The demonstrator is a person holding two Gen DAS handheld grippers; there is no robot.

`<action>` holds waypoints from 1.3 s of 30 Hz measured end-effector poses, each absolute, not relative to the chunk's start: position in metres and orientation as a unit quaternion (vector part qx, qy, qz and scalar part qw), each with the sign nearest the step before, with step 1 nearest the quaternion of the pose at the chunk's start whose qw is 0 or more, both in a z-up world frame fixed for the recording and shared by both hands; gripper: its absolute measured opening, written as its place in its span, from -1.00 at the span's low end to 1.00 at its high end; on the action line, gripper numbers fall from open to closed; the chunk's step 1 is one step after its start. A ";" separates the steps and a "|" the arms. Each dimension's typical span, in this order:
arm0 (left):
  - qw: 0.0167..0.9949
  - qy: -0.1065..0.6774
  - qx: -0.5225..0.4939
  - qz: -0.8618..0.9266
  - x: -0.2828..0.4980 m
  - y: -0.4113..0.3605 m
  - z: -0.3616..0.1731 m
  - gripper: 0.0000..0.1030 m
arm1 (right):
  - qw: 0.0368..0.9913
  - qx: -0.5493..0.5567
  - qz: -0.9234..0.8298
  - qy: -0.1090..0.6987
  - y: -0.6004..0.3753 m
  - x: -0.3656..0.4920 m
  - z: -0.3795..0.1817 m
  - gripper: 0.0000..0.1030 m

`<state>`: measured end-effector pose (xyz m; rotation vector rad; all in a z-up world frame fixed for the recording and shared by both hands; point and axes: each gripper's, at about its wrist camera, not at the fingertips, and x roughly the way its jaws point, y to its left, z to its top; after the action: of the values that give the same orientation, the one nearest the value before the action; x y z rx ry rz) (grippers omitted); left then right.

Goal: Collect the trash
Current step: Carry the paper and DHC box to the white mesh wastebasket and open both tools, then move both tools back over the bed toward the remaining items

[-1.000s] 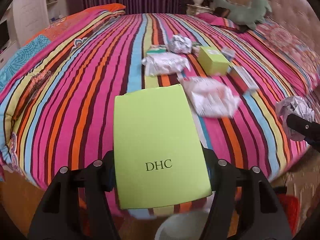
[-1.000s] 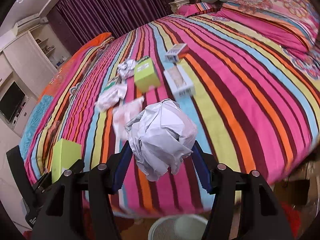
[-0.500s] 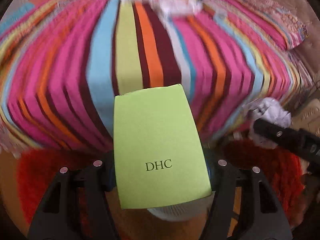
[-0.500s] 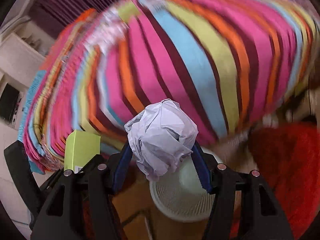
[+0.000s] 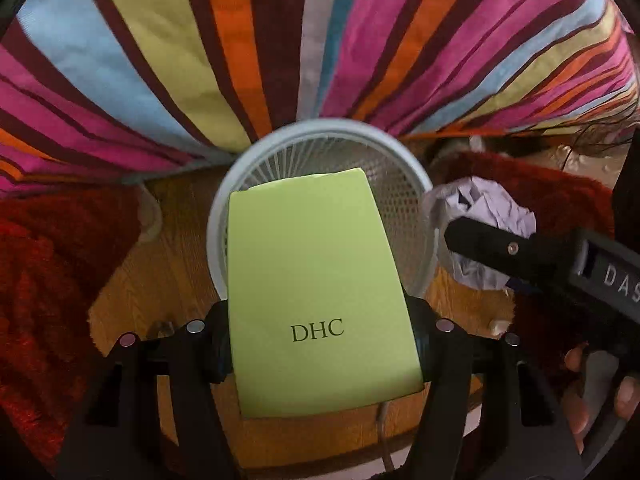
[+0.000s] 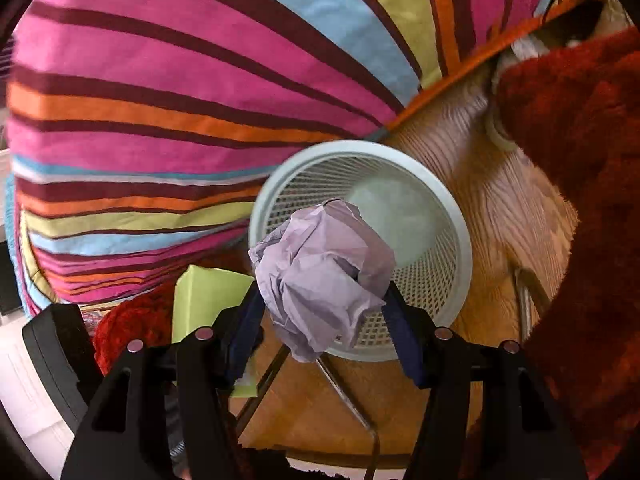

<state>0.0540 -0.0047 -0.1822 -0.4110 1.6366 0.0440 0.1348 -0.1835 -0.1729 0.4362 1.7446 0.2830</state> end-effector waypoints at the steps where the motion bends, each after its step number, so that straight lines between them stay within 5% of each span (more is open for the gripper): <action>1: 0.658 0.731 -0.182 0.019 0.055 -0.004 -0.187 0.20 | 0.611 0.187 0.120 0.760 -0.182 0.135 -0.177 0.11; 7: 0.625 0.755 -0.198 0.017 0.055 0.000 -0.206 0.26 | 0.596 0.184 0.116 0.773 -0.176 0.133 -0.197 0.18; 11: 0.618 0.761 -0.192 0.029 0.055 0.000 -0.210 0.63 | 0.592 0.172 0.102 0.781 -0.178 0.130 -0.201 0.68; 39: 0.670 0.712 -0.203 0.050 0.050 0.013 -0.171 0.64 | 0.647 0.175 0.110 0.734 -0.189 0.131 -0.163 0.68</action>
<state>0.0497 0.0134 -0.1714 -0.4579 1.6044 0.1119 0.1310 -0.1891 -0.1634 0.3991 1.6687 0.2497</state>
